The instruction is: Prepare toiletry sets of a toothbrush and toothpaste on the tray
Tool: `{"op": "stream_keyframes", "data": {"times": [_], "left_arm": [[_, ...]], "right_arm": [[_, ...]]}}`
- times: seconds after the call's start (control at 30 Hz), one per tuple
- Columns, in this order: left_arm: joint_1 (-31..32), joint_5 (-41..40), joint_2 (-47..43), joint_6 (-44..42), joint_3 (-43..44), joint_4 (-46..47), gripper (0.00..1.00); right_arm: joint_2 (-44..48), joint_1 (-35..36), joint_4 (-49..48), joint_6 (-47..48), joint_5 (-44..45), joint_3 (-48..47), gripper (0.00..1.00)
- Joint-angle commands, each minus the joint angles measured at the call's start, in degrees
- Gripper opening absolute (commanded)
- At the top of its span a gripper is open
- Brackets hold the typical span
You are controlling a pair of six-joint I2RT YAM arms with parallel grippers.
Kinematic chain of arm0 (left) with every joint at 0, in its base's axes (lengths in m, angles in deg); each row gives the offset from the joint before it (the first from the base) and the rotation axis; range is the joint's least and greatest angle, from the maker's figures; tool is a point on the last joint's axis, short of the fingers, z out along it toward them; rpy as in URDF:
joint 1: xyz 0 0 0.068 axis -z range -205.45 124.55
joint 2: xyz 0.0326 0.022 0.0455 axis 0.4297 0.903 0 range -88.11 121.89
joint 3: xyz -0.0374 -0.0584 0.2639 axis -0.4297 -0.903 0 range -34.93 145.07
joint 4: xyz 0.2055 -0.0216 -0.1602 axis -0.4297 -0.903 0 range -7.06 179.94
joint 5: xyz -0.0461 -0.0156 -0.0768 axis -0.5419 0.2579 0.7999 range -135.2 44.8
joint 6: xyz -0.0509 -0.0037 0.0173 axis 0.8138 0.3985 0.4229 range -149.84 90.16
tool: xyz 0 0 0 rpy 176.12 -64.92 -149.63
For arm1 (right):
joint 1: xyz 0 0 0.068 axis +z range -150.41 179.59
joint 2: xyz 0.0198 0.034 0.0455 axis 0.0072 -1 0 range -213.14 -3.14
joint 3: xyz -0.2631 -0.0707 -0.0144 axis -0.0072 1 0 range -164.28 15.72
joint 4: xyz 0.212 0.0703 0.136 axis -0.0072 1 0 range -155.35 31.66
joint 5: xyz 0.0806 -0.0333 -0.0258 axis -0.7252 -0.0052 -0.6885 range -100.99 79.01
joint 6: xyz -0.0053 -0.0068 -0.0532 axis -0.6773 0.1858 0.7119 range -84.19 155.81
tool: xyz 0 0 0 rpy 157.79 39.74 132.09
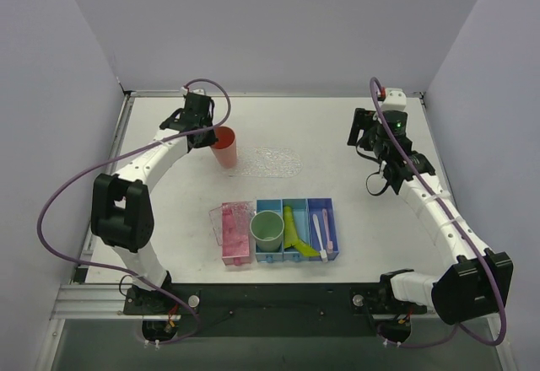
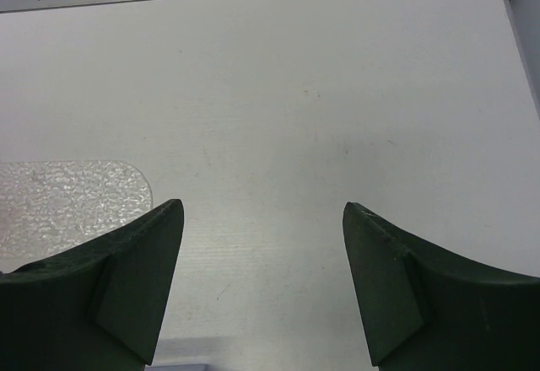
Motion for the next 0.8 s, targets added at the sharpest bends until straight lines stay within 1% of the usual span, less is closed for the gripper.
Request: {"op": "stream_keyframes", "data": {"times": [0.0,0.77], "left_arm": [[-0.2,0.4,0.7,0.1,3.1,3.5,0.00],[-0.1,-1.1,1.8,-1.6,1.9,3.8,0.00]], "right_arm": [[-0.7,0.2,-1.7,0.3,0.8,-2.9,0.71],[-1.3,0.3,-1.8,0.4,0.8,-2.9,0.71]]}}
